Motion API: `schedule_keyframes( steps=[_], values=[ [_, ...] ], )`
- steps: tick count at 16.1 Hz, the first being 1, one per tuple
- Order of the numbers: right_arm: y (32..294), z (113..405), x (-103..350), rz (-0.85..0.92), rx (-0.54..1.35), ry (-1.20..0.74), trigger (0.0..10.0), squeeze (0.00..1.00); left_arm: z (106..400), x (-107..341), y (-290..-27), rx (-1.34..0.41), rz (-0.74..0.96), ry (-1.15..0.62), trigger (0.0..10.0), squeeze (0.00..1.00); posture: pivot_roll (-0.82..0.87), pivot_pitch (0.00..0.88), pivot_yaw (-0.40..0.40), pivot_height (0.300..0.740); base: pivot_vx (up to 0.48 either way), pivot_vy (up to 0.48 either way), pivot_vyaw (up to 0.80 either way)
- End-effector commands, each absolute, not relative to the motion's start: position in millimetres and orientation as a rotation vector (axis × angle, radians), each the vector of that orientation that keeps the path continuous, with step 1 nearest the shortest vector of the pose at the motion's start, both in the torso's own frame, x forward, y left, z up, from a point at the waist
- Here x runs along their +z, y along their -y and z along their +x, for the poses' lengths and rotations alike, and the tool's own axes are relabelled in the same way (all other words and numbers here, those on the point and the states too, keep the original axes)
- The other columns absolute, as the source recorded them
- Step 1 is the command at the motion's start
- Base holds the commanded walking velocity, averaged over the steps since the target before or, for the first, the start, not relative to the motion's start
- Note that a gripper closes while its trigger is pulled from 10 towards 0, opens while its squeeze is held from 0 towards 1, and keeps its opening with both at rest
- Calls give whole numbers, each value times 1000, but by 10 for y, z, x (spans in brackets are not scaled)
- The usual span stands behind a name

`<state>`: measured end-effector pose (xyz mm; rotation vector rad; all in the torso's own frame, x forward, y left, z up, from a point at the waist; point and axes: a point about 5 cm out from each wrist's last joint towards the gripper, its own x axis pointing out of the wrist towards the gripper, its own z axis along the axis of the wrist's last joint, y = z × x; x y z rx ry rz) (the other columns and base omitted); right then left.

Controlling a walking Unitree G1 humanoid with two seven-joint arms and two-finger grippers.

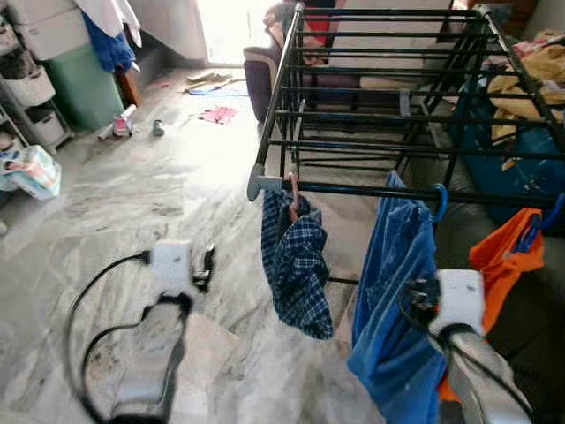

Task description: Hang hanger

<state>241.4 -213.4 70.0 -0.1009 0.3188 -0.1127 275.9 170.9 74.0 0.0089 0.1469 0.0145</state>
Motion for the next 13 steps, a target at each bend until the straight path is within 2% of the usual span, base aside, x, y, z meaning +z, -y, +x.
schedule_keyframes(
  steps=[1,4,8,10,11,12,13],
  values=[
    [2113,2387,810,-114,-133,-261,10000,1000,2748,794,-1785,53,19,-138,10000,0,-95,42,58,740,0,0,0],
    [2055,2311,916,-102,-130,-199,10000,1000,2693,857,-1805,59,32,-122,10000,0,-86,50,48,740,0,0,0],
    [2048,2238,1091,-106,-101,-114,10000,1000,2355,762,-1883,12,61,-180,10000,0,-73,50,29,740,0,0,0],
    [2062,2230,1102,-121,-100,-113,10000,980,2322,756,-1901,15,68,-185,10000,0,-70,44,22,740,0,0,0],
    [2067,2227,1094,-131,-96,-115,10000,678,2308,754,-1901,12,73,-187,10000,0,-71,39,19,740,0,0,0],
    [2055,2233,1086,-141,-85,-118,10000,0,2296,761,-1893,7,74,-192,10000,0,-70,33,16,740,0,0,0],
    [2038,2245,1085,-144,-78,-116,10000,0,2289,762,-1890,2,74,-194,10000,0,-69,30,14,740,0,0,0]
  ],
)
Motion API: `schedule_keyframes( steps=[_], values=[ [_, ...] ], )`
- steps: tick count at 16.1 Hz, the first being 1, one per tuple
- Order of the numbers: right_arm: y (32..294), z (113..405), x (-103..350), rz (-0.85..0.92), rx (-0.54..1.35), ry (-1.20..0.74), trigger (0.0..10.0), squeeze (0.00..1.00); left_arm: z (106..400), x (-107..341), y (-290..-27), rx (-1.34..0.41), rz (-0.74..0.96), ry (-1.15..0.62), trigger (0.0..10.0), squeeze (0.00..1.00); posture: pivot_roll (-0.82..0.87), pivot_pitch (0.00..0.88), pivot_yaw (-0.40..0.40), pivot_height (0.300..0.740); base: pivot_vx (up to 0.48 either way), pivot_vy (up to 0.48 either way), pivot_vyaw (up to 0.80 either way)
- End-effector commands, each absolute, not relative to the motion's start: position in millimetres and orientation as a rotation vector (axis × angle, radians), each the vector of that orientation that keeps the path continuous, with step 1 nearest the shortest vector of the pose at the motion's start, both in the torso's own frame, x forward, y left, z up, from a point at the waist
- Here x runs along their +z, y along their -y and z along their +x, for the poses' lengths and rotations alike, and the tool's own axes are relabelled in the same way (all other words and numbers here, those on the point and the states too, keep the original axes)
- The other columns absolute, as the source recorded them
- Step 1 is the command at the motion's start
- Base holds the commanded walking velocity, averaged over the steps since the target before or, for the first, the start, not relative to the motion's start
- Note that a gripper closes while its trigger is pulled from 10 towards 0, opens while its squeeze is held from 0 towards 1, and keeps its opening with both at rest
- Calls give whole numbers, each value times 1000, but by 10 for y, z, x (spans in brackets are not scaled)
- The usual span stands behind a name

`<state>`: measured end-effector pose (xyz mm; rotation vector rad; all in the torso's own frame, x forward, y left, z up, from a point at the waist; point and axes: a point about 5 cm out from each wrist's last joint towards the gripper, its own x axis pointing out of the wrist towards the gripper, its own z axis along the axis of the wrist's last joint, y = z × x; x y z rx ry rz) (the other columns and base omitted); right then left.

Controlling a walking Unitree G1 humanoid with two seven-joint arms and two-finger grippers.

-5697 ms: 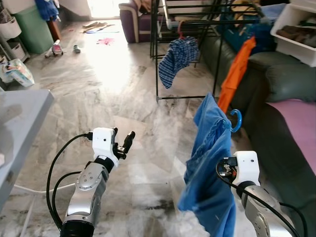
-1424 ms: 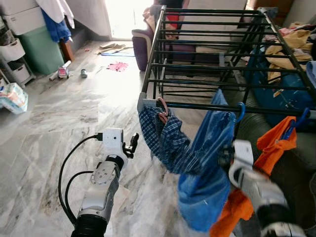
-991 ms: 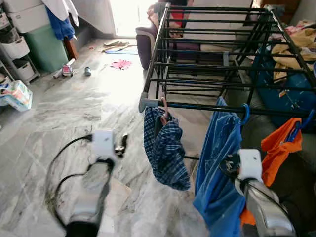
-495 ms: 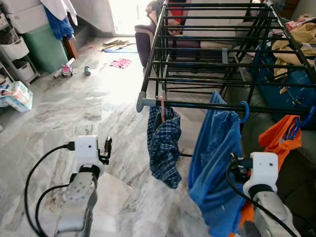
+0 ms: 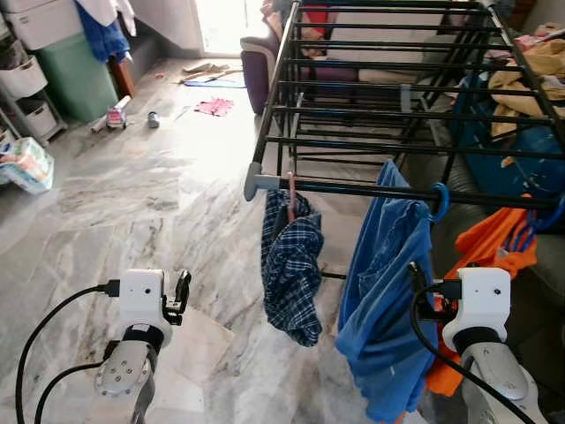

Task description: Hang hanger

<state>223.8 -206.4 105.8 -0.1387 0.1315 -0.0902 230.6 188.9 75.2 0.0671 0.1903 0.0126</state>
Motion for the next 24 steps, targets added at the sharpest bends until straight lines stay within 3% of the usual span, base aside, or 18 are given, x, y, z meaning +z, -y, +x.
schedule_keyframes(
  steps=[1,18,20,24],
  values=[
    [2025,2260,1087,-145,-72,-115,10000,0,2290,762,-1884,-1,75,-194,10000,0,-68,28,14,740,0,0,444],
    [2008,2276,1087,-136,-69,-110,10000,0,2286,765,-1883,-4,75,-197,10000,0,-66,25,15,740,0,0,800],
    [1914,2318,1032,-37,-105,-112,10000,0,2427,830,-1798,-24,43,-176,10000,0,-60,39,27,740,0,0,0],
    [1890,2337,1007,-14,-110,-121,10000,0,2460,838,-1776,-34,25,-173,10000,0,-60,39,28,740,0,0,0]
  ],
)
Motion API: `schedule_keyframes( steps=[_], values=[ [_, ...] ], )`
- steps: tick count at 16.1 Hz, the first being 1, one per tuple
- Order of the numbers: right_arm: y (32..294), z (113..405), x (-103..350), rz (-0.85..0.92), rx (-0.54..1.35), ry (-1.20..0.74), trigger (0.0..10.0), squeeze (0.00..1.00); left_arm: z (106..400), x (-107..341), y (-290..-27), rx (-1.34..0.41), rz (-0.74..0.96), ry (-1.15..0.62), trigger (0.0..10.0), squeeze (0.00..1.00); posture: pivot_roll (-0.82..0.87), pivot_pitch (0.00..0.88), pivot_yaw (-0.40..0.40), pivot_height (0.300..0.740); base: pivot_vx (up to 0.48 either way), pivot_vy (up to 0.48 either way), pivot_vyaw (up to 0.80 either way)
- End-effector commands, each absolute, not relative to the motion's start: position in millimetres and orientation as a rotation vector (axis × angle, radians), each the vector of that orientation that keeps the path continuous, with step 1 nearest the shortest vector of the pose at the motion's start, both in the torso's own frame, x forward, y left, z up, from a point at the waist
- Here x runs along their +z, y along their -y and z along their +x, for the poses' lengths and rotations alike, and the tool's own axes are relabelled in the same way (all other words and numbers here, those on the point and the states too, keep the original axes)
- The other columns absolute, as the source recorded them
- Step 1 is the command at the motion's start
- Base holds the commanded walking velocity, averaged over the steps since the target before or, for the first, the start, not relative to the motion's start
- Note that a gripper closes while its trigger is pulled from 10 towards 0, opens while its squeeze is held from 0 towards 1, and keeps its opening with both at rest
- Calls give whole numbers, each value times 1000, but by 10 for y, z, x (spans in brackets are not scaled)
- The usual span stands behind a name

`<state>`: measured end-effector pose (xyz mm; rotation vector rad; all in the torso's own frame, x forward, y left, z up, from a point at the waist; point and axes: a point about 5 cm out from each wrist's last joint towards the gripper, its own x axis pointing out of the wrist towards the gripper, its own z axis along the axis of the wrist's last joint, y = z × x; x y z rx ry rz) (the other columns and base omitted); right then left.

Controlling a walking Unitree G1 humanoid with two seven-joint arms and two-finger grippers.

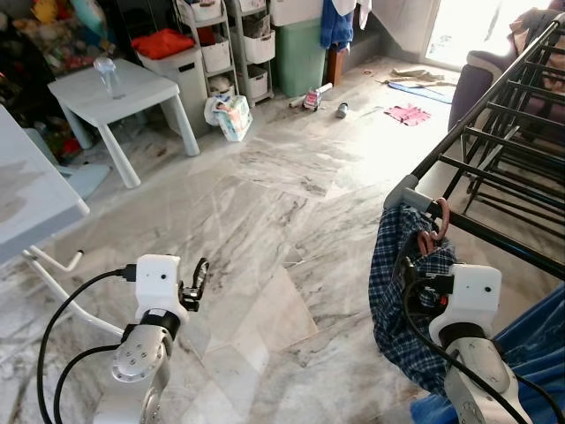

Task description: Hang hanger

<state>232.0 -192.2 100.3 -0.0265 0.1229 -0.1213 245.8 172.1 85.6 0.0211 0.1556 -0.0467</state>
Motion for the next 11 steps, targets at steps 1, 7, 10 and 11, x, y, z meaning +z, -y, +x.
schedule_keyframes(
  steps=[1,7,10,11],
  values=[
    [1890,2346,1004,-13,-110,-122,10000,0,2470,837,-1770,-35,21,-173,10000,0,-61,36,27,740,0,0,-625],
    [1872,2384,1003,-8,-99,-117,10000,0,2513,854,-1722,-45,4,-157,10000,0,-63,29,21,740,0,0,-267],
    [1862,2392,1002,-8,-94,-116,10000,0,2524,865,-1718,-44,2,-152,10000,0,-63,28,22,740,0,0,0],
    [1860,2394,1000,-6,-92,-116,10000,0,2529,869,-1717,-44,2,-151,10000,0,-63,28,22,740,0,0,0]
  ],
)
